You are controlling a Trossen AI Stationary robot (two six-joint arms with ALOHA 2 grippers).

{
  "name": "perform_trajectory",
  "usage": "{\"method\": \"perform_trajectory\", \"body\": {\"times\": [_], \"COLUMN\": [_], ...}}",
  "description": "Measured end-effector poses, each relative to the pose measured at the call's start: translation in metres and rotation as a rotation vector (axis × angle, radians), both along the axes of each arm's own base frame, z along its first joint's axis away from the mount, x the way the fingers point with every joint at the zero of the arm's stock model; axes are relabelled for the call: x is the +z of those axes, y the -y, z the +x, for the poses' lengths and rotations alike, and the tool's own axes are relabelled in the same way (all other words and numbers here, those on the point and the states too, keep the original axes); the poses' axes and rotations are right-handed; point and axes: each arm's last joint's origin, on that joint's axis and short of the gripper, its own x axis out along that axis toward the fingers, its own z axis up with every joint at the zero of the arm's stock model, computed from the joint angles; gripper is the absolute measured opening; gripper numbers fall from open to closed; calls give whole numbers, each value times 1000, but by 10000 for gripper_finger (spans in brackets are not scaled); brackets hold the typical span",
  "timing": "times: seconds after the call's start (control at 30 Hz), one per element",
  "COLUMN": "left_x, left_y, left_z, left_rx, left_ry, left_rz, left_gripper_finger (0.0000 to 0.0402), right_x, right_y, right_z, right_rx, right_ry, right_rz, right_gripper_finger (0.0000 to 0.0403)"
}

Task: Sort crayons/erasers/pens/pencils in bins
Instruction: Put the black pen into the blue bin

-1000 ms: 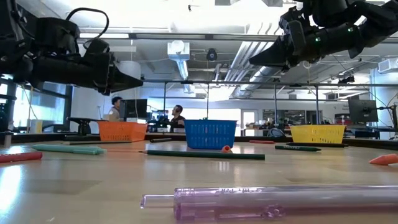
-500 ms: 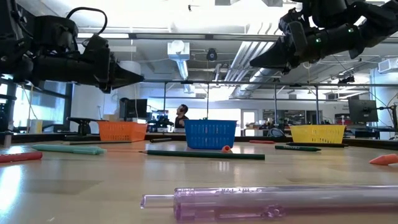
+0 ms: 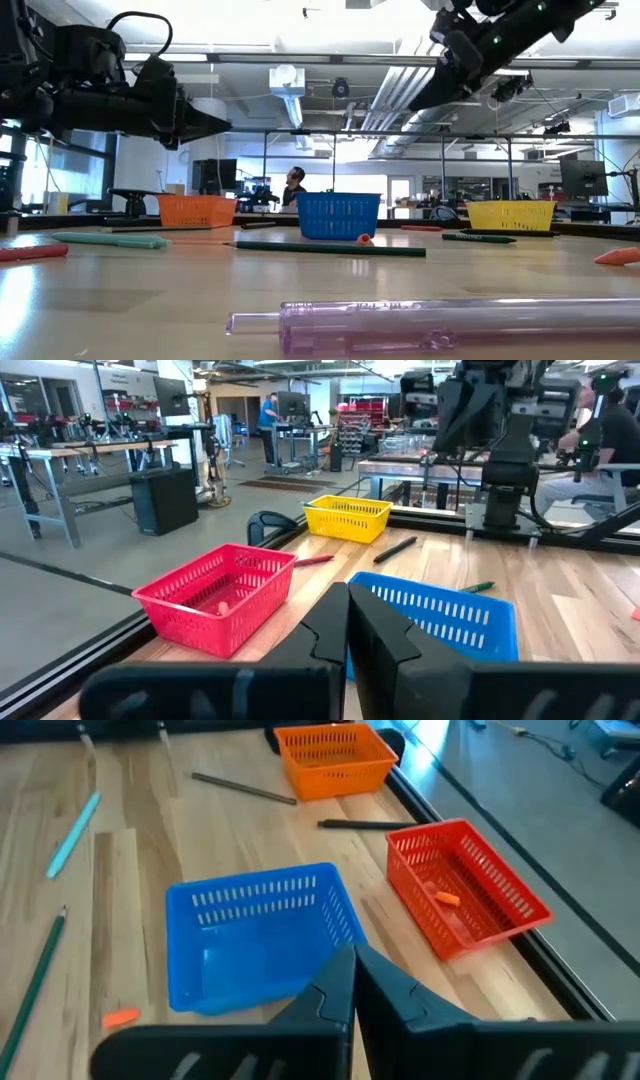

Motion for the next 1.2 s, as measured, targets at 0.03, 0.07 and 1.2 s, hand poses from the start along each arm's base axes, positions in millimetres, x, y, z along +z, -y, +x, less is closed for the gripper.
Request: {"method": "perform_trajectory", "body": {"times": [0.03, 0.07, 1.2], "left_x": [0, 0, -3], "left_y": [0, 0, 0], "left_z": [0, 0, 1], "left_rx": [6, 16, -3], "left_ry": [0, 1, -38], "left_rz": [0, 0, 1], "left_gripper_finger": [0, 0, 0], "right_x": [2, 3, -48], "right_y": [0, 0, 52], "right_z": [0, 0, -18], "right_rx": [2, 10, -208], "right_ry": [-4, -3, -565], "right_rz": [-1, -5, 277], "right_gripper_finger": [0, 0, 118]}}
